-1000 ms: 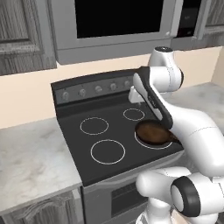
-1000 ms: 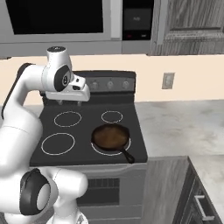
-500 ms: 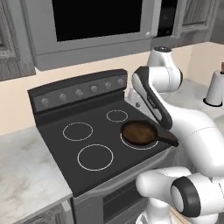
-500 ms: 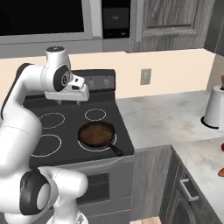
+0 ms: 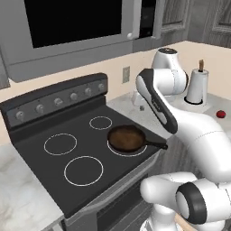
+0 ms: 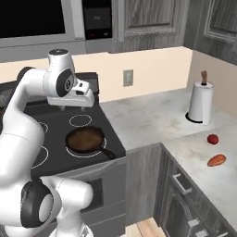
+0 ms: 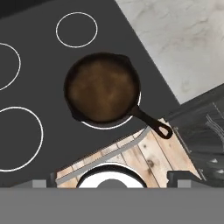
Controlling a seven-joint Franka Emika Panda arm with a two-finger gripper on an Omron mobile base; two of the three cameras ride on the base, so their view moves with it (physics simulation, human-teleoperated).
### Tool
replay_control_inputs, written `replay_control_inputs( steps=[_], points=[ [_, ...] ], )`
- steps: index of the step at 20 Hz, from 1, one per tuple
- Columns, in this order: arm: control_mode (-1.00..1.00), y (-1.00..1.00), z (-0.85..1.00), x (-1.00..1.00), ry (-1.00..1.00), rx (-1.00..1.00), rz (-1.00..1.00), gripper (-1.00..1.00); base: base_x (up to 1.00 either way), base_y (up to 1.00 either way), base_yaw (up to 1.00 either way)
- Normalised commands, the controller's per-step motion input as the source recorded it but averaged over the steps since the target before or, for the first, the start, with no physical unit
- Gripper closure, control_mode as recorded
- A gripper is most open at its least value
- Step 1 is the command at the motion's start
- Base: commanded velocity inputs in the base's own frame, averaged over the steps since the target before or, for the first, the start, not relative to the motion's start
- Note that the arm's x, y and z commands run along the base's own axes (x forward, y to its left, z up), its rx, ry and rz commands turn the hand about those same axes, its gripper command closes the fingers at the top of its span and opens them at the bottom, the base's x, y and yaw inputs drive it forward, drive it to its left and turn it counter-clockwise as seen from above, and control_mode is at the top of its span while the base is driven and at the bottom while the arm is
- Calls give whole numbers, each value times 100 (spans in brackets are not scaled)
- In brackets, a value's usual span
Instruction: Put the sweet potato and tomato in the pan. Then turn on the front right burner and set the heat to medium.
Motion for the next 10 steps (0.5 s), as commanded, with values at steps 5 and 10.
replay_control_inputs(
  steps=[5,10],
  points=[
    [100,0,0,0,0,0,0,-100,0,-20,-35],
    [100,0,0,0,0,0,0,-100,0,-24,-37]
  ],
)
